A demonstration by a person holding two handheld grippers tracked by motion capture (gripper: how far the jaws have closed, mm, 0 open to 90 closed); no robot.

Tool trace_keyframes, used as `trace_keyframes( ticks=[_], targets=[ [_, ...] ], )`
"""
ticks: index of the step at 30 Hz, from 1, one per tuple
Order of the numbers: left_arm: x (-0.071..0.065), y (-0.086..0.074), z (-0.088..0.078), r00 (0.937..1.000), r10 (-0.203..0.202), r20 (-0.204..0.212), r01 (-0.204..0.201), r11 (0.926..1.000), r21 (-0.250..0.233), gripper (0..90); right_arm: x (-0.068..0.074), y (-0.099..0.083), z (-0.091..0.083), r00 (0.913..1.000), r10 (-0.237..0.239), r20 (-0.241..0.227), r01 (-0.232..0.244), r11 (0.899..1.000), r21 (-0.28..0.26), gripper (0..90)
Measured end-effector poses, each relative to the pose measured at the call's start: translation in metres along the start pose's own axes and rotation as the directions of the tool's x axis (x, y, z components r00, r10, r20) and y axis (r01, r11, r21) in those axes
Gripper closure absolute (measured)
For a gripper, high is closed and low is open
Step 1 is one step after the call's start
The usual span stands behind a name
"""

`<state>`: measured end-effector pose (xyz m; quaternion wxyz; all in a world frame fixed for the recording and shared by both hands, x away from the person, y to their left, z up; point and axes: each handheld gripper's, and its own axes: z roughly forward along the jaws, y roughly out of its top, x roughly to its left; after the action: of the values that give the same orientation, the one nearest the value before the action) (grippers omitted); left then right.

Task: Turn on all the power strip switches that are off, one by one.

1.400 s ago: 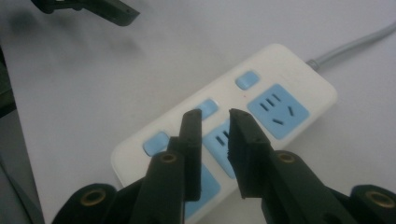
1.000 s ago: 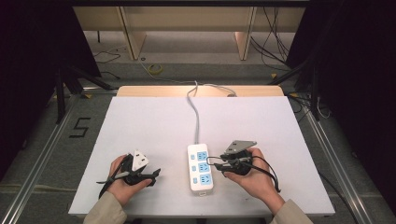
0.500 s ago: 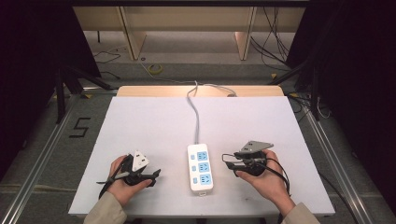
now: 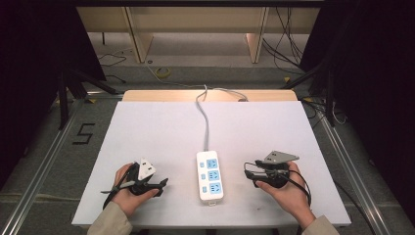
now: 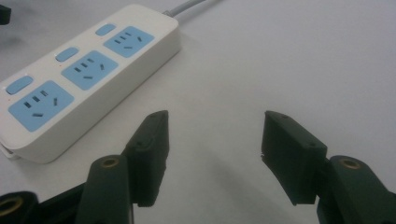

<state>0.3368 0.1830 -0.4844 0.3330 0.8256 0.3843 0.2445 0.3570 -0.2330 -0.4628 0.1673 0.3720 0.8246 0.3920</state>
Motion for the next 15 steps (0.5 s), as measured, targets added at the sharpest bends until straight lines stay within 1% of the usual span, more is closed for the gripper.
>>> trace_keyframes(
  ticks=[10,15],
  targets=[
    [0.001,-0.002,-0.002,1.0000,-0.005,-0.001,0.005,1.0000,-0.001,24.7,-0.008,-0.017,-0.005,0.9993,0.027,0.027,-0.027,0.999,-0.021,41.2],
    [0.001,-0.001,-0.002,1.0000,-0.002,-0.001,0.002,1.0000,-0.003,24.7,-0.009,-0.020,-0.007,0.9988,0.035,0.035,-0.034,0.999,-0.037,40.5]
  ],
)
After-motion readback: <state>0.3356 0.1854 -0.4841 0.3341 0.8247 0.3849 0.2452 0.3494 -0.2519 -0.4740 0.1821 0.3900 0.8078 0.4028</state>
